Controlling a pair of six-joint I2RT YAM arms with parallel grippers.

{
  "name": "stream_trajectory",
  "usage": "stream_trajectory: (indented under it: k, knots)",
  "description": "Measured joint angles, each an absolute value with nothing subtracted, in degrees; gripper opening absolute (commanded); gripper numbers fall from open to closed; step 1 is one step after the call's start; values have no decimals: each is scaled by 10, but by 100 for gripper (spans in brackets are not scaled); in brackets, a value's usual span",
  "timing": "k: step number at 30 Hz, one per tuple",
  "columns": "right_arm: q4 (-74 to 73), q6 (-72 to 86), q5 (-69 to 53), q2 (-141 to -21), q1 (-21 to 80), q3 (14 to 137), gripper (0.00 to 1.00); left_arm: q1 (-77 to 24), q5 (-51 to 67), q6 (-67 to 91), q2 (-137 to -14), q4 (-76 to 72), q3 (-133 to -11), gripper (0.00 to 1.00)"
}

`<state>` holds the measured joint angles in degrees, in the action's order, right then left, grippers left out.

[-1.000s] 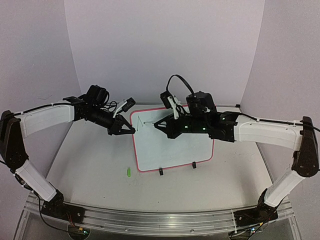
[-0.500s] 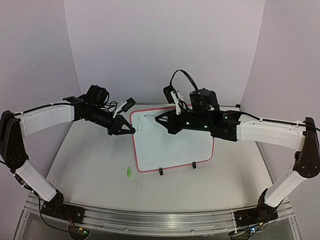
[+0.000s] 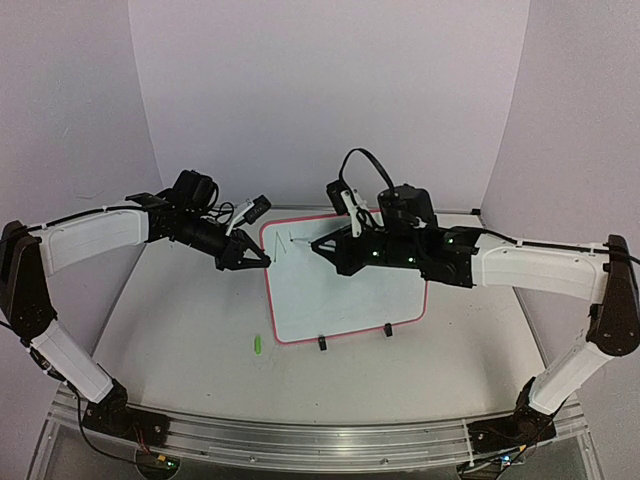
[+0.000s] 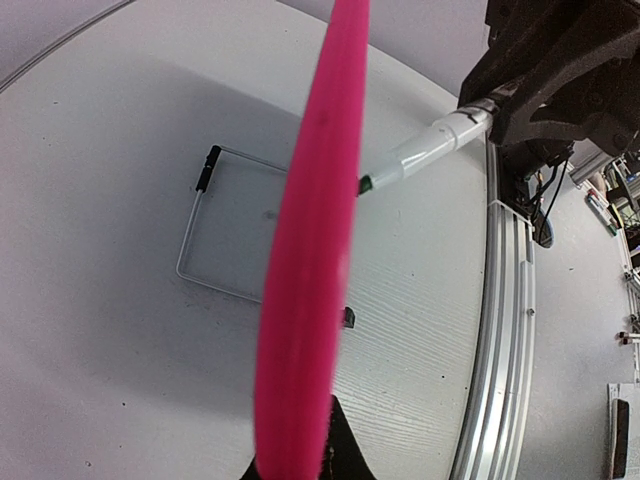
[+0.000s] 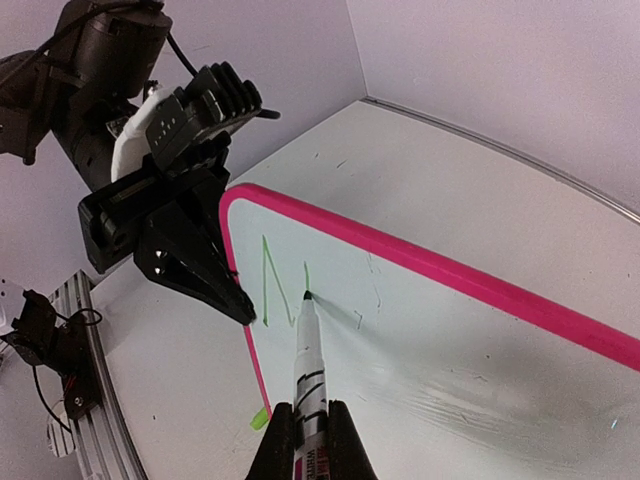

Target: Write a sentence on the whiteboard

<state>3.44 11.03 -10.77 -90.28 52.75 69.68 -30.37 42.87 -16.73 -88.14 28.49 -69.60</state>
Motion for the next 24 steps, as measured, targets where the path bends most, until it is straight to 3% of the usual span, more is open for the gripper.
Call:
stream_trajectory:
  k: [24]
  knots:
    - [28, 123, -147, -912, 528, 685, 0, -304, 429, -168, -881, 285, -696, 0]
